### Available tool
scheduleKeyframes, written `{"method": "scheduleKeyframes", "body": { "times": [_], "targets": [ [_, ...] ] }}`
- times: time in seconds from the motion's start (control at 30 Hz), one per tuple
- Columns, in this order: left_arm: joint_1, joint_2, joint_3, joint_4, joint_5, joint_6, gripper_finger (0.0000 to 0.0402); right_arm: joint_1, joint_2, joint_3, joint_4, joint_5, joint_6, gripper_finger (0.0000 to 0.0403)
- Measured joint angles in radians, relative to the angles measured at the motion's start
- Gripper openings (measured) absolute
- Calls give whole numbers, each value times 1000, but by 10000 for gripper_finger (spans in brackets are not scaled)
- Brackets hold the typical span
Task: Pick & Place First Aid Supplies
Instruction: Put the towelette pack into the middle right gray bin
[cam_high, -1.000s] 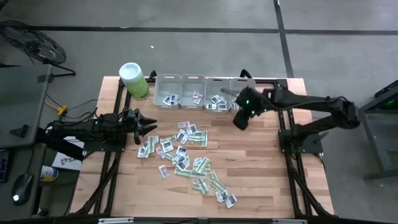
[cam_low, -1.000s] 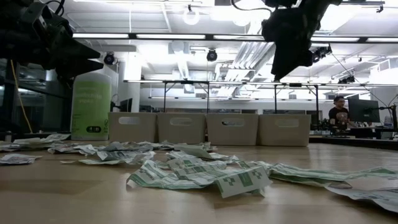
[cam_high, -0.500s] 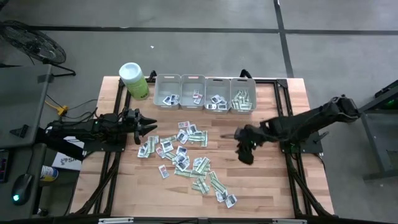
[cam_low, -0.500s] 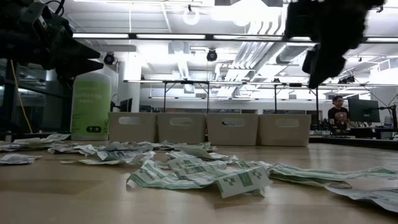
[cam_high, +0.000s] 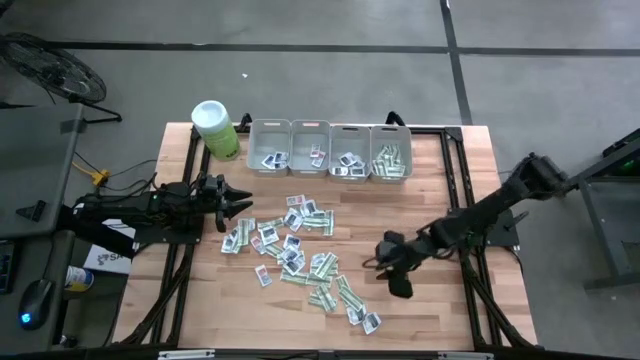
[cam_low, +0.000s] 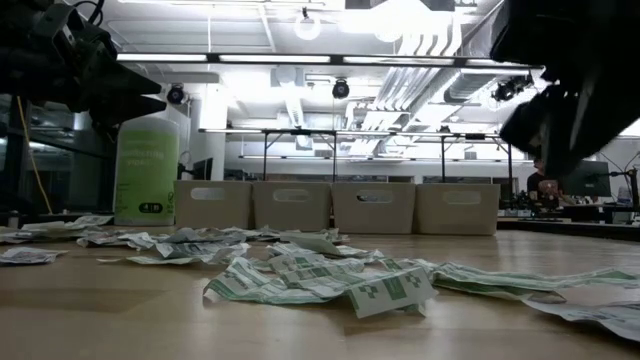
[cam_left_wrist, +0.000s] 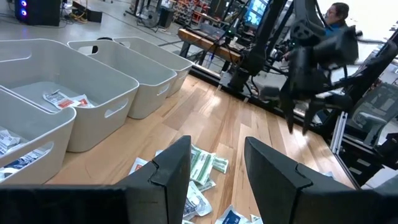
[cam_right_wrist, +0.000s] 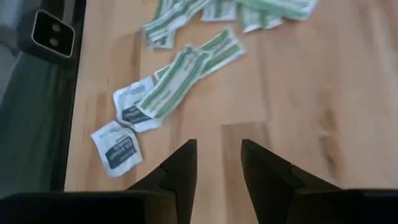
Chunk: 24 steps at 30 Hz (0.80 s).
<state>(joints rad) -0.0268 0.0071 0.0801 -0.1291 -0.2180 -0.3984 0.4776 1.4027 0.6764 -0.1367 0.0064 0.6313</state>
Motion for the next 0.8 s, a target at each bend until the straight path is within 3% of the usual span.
{"method": "scheduleKeyframes", "body": {
  "times": [0.37, 0.8],
  "targets": [
    [0, 0, 0, 0, 0, 0, 150, 43, 300, 144, -9, -150, -38, 118],
    [0, 0, 0, 0, 0, 0, 150, 103, 358, 343, -267, -108, -164, 119]
  ]
}}
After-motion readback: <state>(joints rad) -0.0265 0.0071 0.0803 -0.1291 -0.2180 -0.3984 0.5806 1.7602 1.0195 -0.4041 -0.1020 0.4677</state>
